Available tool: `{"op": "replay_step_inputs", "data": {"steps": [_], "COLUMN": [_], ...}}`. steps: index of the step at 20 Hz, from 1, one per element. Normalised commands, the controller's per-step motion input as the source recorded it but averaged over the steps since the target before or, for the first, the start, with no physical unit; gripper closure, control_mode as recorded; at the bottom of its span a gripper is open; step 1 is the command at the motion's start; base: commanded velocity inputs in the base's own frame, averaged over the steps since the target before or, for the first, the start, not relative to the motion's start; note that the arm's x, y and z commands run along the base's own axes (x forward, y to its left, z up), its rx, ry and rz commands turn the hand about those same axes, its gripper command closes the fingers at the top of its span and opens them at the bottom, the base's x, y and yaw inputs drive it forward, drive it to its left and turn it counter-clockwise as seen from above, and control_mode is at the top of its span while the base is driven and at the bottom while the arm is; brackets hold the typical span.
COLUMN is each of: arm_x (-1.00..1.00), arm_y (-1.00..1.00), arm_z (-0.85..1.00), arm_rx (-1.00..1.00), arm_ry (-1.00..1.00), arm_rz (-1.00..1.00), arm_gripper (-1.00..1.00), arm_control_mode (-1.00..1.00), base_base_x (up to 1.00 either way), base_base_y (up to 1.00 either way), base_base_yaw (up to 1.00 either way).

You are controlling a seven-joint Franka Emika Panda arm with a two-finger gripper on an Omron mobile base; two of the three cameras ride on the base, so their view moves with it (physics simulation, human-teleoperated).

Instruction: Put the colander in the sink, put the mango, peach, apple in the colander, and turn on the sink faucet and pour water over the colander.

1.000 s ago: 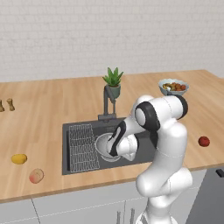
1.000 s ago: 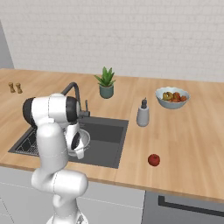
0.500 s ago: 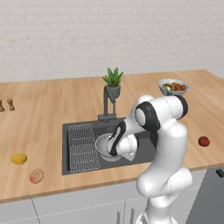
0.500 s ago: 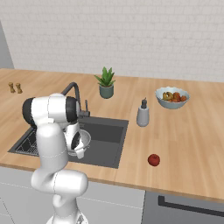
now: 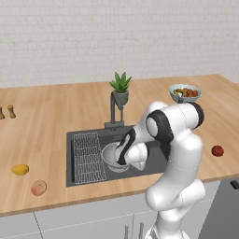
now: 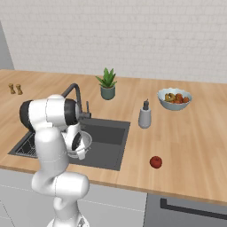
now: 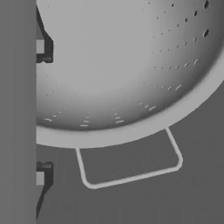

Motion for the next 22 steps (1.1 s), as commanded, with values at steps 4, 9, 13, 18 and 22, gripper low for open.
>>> {"op": "replay_step_inputs", "data": {"steps": [4,9,13,18,22], "arm_x": [-0.25,-0.46,-0.46,-0.27,-0.29], "arm_y": [-0.19,-0.38,-0.56,-0.62,-0.41], "arm_z": [0.57,0.62,0.61,0.39,0.42], "arm_rx": [-0.01,-0.03,-0.03,-0.02,-0.07], "arm_ry": [0.0,0.0,0.01,0.0,0.0], "arm_rz": [0.0,0.0,0.0,0.0,0.0], "arm_gripper": [-1.0,-1.0,-1.0,-1.0,-1.0], "arm_control_mode": [-1.0,-1.0,-1.0,-1.0,-1.0], "base_base_x": [0.0,0.0,0.0,0.0,0.0], "base_base_y": [0.0,0.0,0.0,0.0,0.0], "base_base_yaw": [0.0,0.0,0.0,0.0,0.0]}}
